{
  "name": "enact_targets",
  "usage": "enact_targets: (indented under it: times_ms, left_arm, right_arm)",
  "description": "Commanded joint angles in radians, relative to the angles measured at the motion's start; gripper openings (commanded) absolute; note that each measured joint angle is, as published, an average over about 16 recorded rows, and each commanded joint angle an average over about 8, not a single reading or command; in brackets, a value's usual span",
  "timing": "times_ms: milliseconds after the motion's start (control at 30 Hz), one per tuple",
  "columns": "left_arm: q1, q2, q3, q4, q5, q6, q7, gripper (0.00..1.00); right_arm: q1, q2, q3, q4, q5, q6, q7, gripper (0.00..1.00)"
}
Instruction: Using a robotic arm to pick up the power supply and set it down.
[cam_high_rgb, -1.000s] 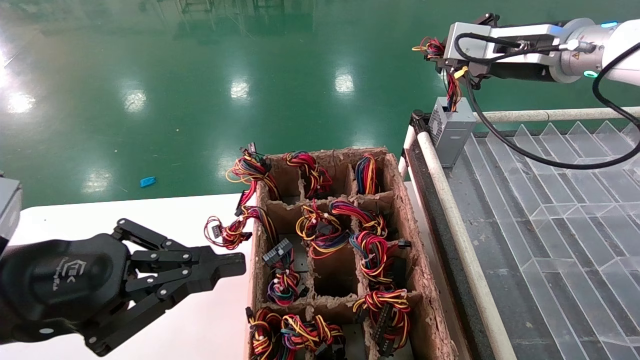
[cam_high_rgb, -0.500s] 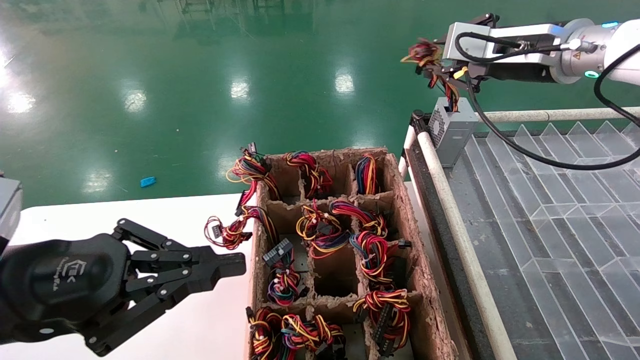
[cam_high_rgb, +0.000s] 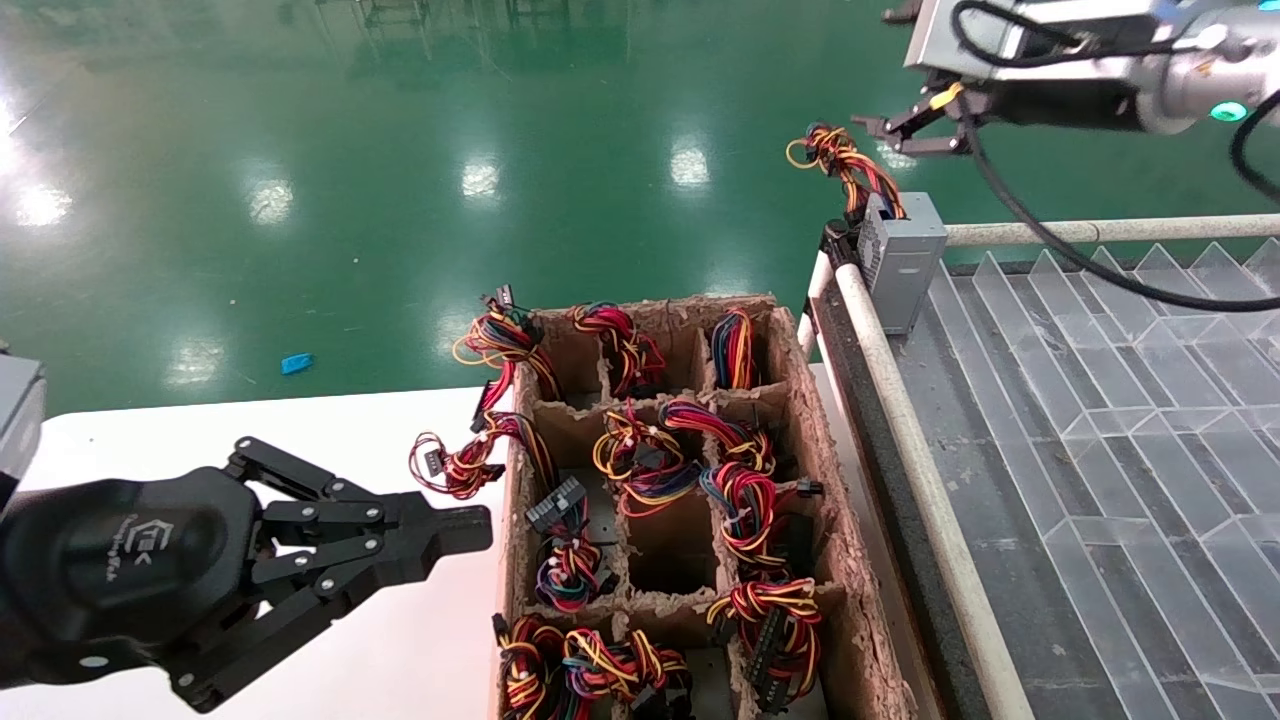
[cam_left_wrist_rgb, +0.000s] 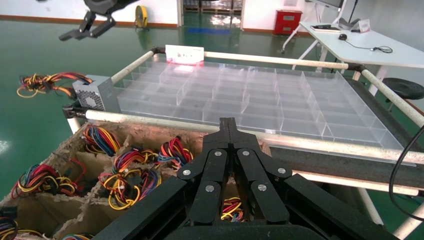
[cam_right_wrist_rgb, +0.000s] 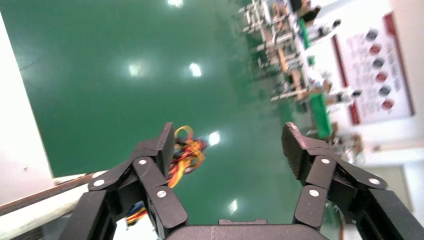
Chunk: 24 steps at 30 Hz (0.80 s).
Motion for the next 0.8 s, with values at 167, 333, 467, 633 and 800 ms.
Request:
enact_targets:
  times_ms: [167, 333, 467, 633, 800]
  left_arm:
    - [0.0, 0.0, 0.0, 0.0, 0.0, 0.0, 0.0, 0.0]
    - [0.0, 0.0, 0.0, 0.0, 0.0, 0.0, 0.0, 0.0]
    - [0.0, 0.0, 0.0, 0.0, 0.0, 0.0, 0.0, 0.45]
    - [0.0, 0.0, 0.0, 0.0, 0.0, 0.0, 0.0, 1.0]
    - [0.0, 0.0, 0.0, 0.0, 0.0, 0.0, 0.0, 1.0]
  right_arm:
    - [-0.019, 0.034, 0.024, 0.044, 0.048, -0.053, 0.006, 1.0]
    - [-0.096, 0.068, 0.035, 0.137, 0.107, -0.086, 0.089, 1.0]
    - [-0.165, 0.101, 0.046, 0.222, 0.163, -0.117, 0.161, 1.0]
    - [-0.25, 0.142, 0.06, 0.327, 0.231, -0.155, 0.25, 1.0]
    - [-0.335, 0.183, 0.074, 0.432, 0.3, -0.194, 0.339, 1.0]
